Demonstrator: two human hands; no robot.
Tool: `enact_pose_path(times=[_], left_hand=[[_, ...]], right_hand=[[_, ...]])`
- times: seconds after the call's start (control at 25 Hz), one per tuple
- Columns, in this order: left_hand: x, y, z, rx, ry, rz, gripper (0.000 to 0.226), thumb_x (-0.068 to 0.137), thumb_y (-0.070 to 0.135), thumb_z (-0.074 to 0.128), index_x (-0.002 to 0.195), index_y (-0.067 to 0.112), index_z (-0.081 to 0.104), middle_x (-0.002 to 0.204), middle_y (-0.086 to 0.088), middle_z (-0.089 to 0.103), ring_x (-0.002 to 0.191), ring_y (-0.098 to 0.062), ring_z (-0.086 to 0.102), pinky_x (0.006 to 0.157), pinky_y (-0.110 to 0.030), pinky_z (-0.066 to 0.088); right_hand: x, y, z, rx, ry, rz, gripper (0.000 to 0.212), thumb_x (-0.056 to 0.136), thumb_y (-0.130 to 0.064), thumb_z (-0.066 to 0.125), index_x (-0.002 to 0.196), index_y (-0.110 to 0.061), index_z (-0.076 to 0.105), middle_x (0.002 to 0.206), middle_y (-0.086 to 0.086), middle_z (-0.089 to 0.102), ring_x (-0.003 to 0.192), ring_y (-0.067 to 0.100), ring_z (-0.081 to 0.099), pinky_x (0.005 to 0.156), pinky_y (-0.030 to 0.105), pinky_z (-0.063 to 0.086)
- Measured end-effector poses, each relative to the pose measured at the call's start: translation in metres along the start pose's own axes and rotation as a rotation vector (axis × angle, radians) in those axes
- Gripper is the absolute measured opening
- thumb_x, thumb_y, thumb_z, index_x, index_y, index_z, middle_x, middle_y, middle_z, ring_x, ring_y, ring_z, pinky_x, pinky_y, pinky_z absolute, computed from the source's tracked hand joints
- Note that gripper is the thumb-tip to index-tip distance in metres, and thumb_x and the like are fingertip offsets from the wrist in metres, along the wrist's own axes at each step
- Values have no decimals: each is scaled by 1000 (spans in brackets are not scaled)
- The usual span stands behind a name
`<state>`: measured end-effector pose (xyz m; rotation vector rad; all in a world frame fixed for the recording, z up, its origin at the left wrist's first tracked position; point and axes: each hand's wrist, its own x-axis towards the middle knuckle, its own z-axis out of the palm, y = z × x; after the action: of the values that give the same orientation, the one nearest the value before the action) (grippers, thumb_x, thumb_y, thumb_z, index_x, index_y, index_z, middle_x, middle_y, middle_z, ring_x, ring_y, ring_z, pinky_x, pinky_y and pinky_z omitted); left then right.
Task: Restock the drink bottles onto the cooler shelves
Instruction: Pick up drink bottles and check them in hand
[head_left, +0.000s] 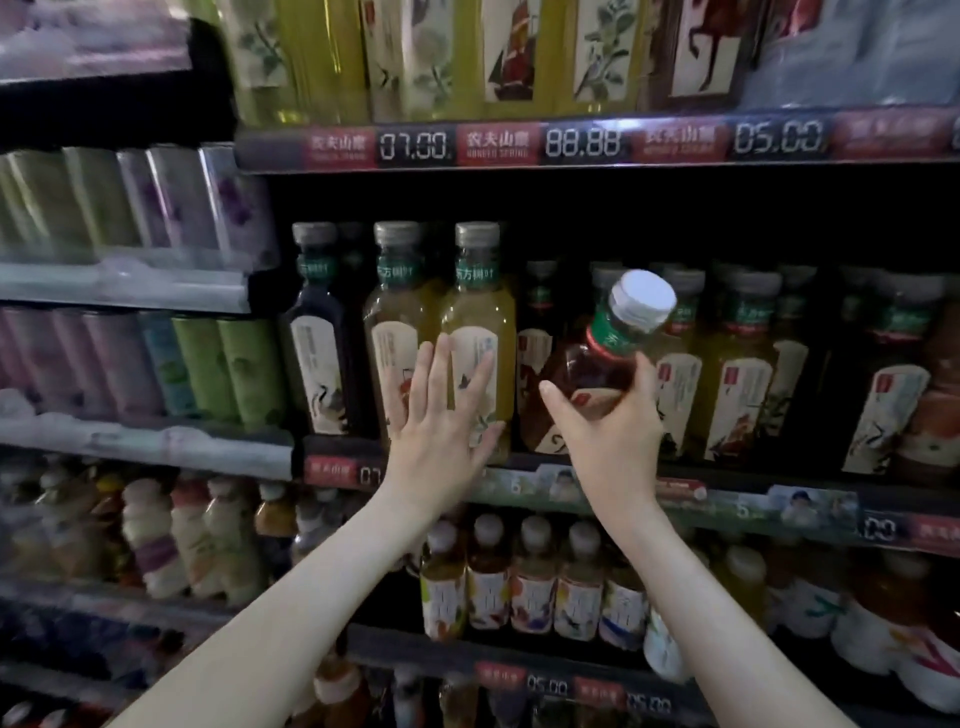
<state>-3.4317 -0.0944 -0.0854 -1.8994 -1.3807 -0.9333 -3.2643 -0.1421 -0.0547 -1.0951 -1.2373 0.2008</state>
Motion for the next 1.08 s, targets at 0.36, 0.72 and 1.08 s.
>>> enact_pose_path(times=[0.36, 0.72, 1.08], left_hand=[[18, -18, 27, -62, 121, 127, 77, 87, 50, 46, 151, 32, 9, 156, -22, 0, 146, -32, -1, 115, -56, -2], [18, -26, 22, -98, 127, 195, 75, 86, 53, 51, 151, 28, 21, 157, -19, -3, 146, -30, 6, 115, -52, -6], [14, -31, 23, -112, 122, 231, 79, 84, 49, 53, 151, 26, 19, 156, -21, -3, 146, -32, 2, 115, -55, -3]], right_hand=[[21, 5, 41, -443, -159, 113, 88, 73, -58, 72, 138, -18, 28, 134, 6, 45, 125, 25, 46, 98, 43, 46], [4, 33, 19, -731, -266, -147, 100, 85, -33, 68, 153, -18, -3, 154, 10, 21, 140, 26, 19, 113, 45, 20], [25, 11, 33, -613, -97, -72, 106, 78, -56, 68, 153, -24, 0, 153, 8, 22, 139, 25, 20, 113, 42, 24]])
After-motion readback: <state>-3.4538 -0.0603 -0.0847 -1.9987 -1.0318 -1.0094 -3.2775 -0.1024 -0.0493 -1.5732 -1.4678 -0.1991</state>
